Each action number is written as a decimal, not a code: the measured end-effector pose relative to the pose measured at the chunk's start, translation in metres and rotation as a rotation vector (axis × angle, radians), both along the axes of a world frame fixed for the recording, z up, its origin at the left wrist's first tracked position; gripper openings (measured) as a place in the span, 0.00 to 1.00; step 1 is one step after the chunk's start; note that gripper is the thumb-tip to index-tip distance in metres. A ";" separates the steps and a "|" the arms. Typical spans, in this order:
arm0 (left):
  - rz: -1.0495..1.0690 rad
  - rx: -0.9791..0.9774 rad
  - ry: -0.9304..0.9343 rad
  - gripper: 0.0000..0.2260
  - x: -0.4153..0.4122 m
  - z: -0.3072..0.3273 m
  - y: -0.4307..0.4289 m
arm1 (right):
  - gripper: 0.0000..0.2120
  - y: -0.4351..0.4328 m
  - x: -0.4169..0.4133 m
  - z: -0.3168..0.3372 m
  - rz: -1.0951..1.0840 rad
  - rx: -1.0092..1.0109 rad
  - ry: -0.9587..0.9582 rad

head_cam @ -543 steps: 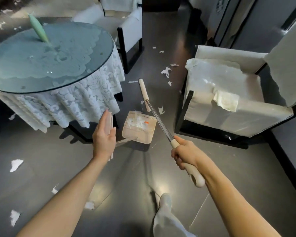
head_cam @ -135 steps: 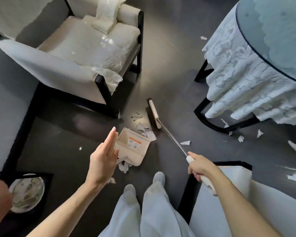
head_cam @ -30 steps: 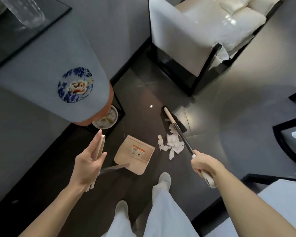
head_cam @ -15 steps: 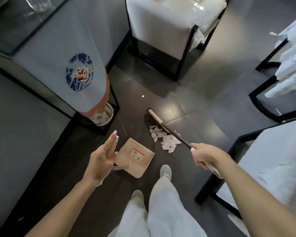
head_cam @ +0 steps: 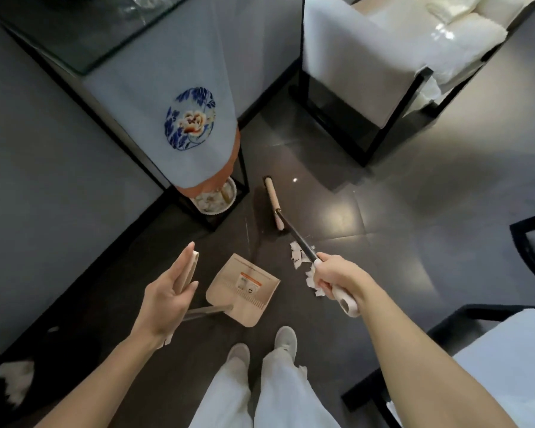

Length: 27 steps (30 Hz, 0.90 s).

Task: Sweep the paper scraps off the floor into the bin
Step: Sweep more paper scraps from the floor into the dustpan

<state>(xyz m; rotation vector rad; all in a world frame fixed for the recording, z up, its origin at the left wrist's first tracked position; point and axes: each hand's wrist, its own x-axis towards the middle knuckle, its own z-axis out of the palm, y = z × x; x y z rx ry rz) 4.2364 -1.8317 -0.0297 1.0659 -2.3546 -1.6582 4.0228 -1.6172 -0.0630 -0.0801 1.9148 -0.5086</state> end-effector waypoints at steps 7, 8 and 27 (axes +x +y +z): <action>0.066 -0.066 -0.010 0.41 0.018 0.002 0.003 | 0.27 -0.025 0.011 -0.021 -0.327 -0.114 -0.286; 0.057 -0.081 -0.017 0.41 0.021 0.001 0.004 | 0.31 -0.025 0.012 -0.023 -0.376 -0.122 -0.317; -0.177 -0.224 0.009 0.35 0.018 0.004 -0.002 | 0.27 0.043 0.009 0.031 -0.310 -0.020 0.028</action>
